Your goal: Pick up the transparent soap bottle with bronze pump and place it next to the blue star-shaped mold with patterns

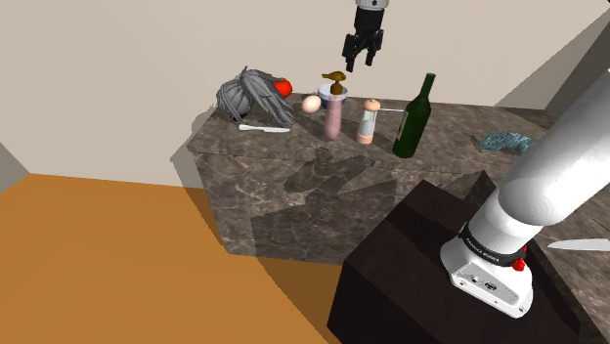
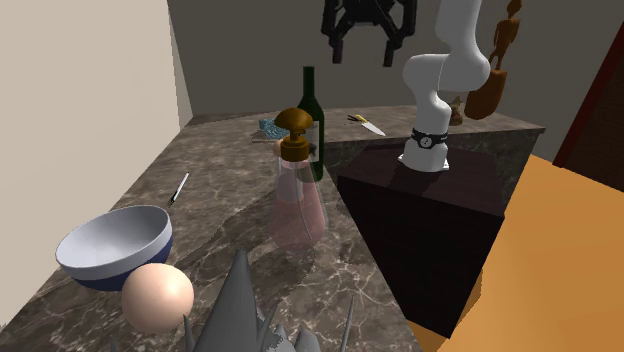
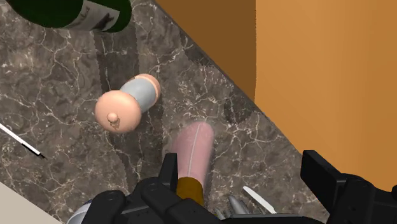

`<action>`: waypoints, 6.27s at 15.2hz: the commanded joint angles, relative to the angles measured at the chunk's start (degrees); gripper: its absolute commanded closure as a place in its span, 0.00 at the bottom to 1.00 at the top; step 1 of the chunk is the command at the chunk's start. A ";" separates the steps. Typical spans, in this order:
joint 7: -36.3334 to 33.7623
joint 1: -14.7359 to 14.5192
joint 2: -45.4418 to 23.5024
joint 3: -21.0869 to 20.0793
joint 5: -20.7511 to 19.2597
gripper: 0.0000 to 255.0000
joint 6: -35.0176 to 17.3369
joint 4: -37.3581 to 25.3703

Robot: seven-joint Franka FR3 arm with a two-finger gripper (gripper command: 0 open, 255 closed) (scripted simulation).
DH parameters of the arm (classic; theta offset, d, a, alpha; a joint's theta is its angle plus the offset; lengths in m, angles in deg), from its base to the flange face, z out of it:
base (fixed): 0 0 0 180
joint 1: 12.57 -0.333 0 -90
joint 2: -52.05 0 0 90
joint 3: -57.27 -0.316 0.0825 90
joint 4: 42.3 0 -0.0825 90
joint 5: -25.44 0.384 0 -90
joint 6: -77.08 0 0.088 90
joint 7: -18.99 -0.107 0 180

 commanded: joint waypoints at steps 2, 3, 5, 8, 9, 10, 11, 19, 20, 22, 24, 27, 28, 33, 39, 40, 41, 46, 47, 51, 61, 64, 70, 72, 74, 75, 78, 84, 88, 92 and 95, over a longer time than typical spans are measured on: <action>2.34 0.65 -6.73 0.96 1.18 0.00 -0.36 -6.40; 3.06 0.90 -9.00 1.20 1.63 0.00 -0.35 -8.68; 4.44 1.48 -13.63 1.58 2.58 0.00 -0.08 -13.58; 6.34 2.57 -20.95 1.90 4.07 0.00 1.03 -21.96; 6.91 2.98 -23.51 1.96 4.57 0.00 1.62 -25.09; 7.32 3.34 -25.53 1.95 4.94 0.00 2.15 -27.62; 7.33 3.35 -25.57 1.90 4.94 0.00 1.40 -26.91; 7.44 3.26 -26.19 1.81 5.07 0.00 -3.37 -22.77; 7.44 3.26 -26.20 1.81 5.07 0.00 -3.36 -22.77; 7.44 3.26 -26.20 1.81 5.07 0.00 -3.36 -22.77; 7.44 3.26 -26.20 1.81 5.07 0.00 -3.36 -22.77; 7.44 3.26 -26.19 1.81 5.07 1.00 -3.36 -22.77; 7.44 3.26 -26.20 1.81 5.07 1.00 -3.36 -22.78; 7.44 3.26 -26.20 1.81 5.07 1.00 -3.34 -22.81; 7.34 3.31 -25.97 1.85 5.00 1.00 -0.39 -25.53; 7.32 3.33 -25.95 1.85 4.99 1.00 0.37 -26.27; 7.30 3.35 -25.95 1.86 4.98 1.00 1.14 -27.03; 7.20 3.47 -26.15 1.90 4.96 1.00 5.09 -31.19; 7.18 3.50 -26.25 1.91 4.97 1.00 5.91 -32.10; 7.11 3.65 -26.81 1.92 5.02 1.00 9.28 -36.04; 6.98 4.31 -30.07 1.94 5.41 1.00 18.88 -48.90; 6.93 4.59 -31.54 1.92 5.60 1.00 21.74 -53.22; 11.38 6.62 -18.87 3.56 4.64 1.00 19.39 -38.13; 12.94 7.41 -15.52 4.19 4.31 1.00 19.40 -34.78; 14.55 8.24 -12.45 4.88 3.96 1.00 19.67 -31.97; 15.38 8.67 -11.02 5.25 3.78 1.00 19.88 -30.74; 17.95 9.98 -7.07 6.43 3.19 1.00 20.81 -27.71; 23.56 12.70 -0.69 9.22 1.89 1.00 23.63 -24.18; 27.71 14.55 2.45 11.44 0.95 1.00 26.06 -23.52; 32.23 16.45 4.64 13.95 0.03 1.00 28.79 -24.14; 35.92 17.85 5.61 16.10 -0.59 1.00 30.99 -25.44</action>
